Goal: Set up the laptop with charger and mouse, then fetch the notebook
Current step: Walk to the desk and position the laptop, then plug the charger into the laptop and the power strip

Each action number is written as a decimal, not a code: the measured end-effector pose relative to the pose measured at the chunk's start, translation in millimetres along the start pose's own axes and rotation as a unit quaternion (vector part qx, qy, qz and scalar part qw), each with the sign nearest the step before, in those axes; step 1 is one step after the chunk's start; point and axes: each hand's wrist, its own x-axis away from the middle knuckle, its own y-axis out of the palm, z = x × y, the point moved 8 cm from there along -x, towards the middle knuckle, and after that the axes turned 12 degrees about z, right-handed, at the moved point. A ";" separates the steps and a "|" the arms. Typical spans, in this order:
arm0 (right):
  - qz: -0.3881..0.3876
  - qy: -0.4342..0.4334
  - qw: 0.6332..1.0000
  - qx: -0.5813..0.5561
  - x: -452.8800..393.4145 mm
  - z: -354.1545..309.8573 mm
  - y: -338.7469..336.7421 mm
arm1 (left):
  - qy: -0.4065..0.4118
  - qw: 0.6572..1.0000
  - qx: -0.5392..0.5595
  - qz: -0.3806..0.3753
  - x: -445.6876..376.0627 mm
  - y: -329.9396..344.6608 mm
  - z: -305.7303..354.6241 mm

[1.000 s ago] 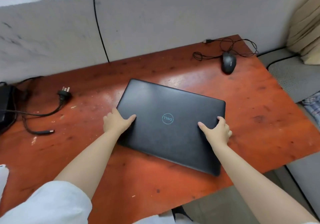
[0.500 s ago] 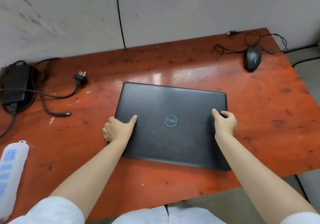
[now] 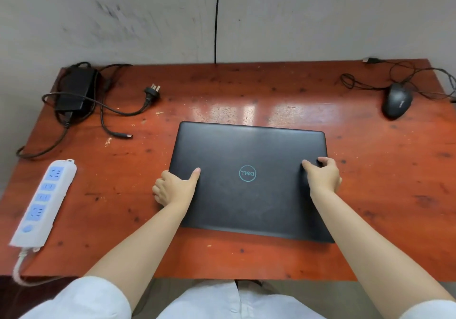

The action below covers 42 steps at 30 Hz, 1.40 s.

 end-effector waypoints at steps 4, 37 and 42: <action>-0.008 -0.079 0.994 0.076 2.0 -5.2 1.9 | 0.004 1.000 -0.002 0.000 0.9 0.3 -0.9; -0.201 -0.509 0.797 0.256 184.1 -89.6 135.2 | 0.194 0.972 -0.132 -0.030 -55.8 -50.4 -37.1; -0.213 -0.525 0.780 0.266 226.8 -126.4 192.7 | 0.225 0.960 -0.156 -0.053 -125.9 -64.4 -46.2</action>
